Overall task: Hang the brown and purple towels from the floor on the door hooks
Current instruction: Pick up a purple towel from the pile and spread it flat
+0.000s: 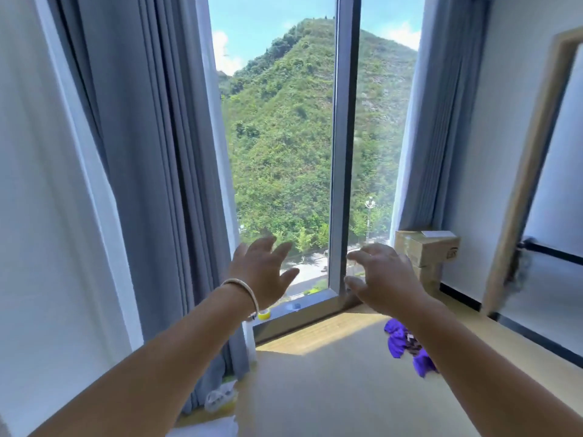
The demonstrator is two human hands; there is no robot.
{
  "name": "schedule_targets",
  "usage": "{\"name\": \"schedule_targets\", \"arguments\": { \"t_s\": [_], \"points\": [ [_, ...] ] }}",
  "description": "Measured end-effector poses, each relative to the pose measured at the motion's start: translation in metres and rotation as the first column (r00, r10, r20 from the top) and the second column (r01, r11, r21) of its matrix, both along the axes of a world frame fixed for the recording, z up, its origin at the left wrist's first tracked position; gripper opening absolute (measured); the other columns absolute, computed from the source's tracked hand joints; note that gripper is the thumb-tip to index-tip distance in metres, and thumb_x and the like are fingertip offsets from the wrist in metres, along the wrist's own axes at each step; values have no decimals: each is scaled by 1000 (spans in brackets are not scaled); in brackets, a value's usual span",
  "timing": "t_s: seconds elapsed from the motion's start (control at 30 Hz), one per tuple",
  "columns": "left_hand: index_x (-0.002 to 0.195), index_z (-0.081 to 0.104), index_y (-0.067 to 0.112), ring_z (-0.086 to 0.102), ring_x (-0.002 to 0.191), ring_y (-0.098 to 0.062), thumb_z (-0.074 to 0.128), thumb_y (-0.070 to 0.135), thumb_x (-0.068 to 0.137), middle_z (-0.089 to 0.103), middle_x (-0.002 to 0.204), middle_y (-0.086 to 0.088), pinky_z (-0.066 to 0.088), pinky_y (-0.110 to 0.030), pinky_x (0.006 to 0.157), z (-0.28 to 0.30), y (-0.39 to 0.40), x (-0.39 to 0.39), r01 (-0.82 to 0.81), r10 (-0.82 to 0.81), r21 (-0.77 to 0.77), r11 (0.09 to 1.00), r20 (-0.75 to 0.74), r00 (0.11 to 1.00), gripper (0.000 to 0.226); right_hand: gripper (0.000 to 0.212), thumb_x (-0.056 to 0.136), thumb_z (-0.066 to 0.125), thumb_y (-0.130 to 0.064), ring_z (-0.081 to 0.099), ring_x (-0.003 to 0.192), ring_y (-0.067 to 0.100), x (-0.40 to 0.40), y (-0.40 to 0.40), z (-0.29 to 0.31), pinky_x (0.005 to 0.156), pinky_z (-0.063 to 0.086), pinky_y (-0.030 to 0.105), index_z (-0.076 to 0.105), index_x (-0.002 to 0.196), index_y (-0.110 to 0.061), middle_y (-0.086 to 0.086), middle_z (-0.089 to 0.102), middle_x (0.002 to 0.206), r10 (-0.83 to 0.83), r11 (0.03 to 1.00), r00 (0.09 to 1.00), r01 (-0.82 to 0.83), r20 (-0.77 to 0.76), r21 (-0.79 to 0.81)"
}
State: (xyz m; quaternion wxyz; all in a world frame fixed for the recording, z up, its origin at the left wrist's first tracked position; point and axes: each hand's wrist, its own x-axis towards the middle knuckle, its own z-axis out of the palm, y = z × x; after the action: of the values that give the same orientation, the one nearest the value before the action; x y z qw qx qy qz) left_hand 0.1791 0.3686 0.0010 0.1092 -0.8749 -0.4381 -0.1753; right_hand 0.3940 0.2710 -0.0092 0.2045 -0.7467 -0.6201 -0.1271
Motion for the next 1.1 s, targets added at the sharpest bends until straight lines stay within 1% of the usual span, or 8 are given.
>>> {"name": "schedule_targets", "arguments": {
  "t_s": [0.13,0.27,0.37,0.43,0.67,0.83,0.97,1.1],
  "points": [
    [148,26,33,19,145,-21,35,59,94,28,155,-2,18,-48,117,-28,-23,93,145,-137,-64,987,115,984,61,48,88,54,-50,38,131,18,74,-43,-23,111,27,43,51,133,-35,-3,49,139,-128,992,988,127,-91,-19],
    [148,26,34,12,146,-18,34,58,95,25,156,2,16,-46,117,-57,-52,173,284,-264,-121,951,160,951,59,45,88,55,-47,41,128,16,127,-91,-46,108,31,40,52,131,-35,-6,52,135,-268,963,954,267,-135,-22],
    [147,27,37,11,146,-18,32,60,94,26,155,4,19,-43,115,-68,-70,220,361,-344,-100,927,152,927,58,47,88,54,-49,41,127,16,160,-127,-60,108,32,38,51,132,-35,-7,50,136,-390,921,909,388,-146,-49],
    [147,27,37,8,147,-18,32,60,94,26,155,5,16,-45,117,-75,-81,244,411,-390,-122,904,162,906,58,48,88,53,-49,41,127,16,177,-147,-68,107,32,35,50,134,-34,-7,49,136,-450,893,879,444,-159,-72],
    [146,26,37,-1,148,-19,30,62,94,19,157,3,1,-49,117,-92,-111,313,568,-555,-208,796,123,823,58,51,89,54,-48,40,129,14,211,-197,-85,106,32,31,48,137,-33,-8,46,141,-609,793,764,592,-212,-142],
    [142,29,37,0,147,-23,32,63,92,23,155,-1,7,-53,117,-92,-106,349,643,-647,-206,738,59,761,56,51,90,51,-44,37,130,14,219,-218,-94,107,32,31,44,139,-34,-9,44,141,-718,696,654,683,-239,-222],
    [141,32,36,4,147,-25,36,62,89,28,153,-3,12,-55,115,-82,-92,373,649,-671,-271,710,17,741,58,50,91,50,-48,36,130,13,219,-221,-92,106,34,30,43,139,-35,-9,43,141,-783,619,560,744,-272,-250],
    [145,27,35,2,148,-25,37,63,90,26,154,-2,9,-55,117,-73,-84,392,708,-731,-288,645,36,681,63,51,91,51,-48,34,132,13,220,-216,-83,107,34,33,43,140,-33,-8,44,140,-825,554,487,798,-288,-236]
  ]
}}
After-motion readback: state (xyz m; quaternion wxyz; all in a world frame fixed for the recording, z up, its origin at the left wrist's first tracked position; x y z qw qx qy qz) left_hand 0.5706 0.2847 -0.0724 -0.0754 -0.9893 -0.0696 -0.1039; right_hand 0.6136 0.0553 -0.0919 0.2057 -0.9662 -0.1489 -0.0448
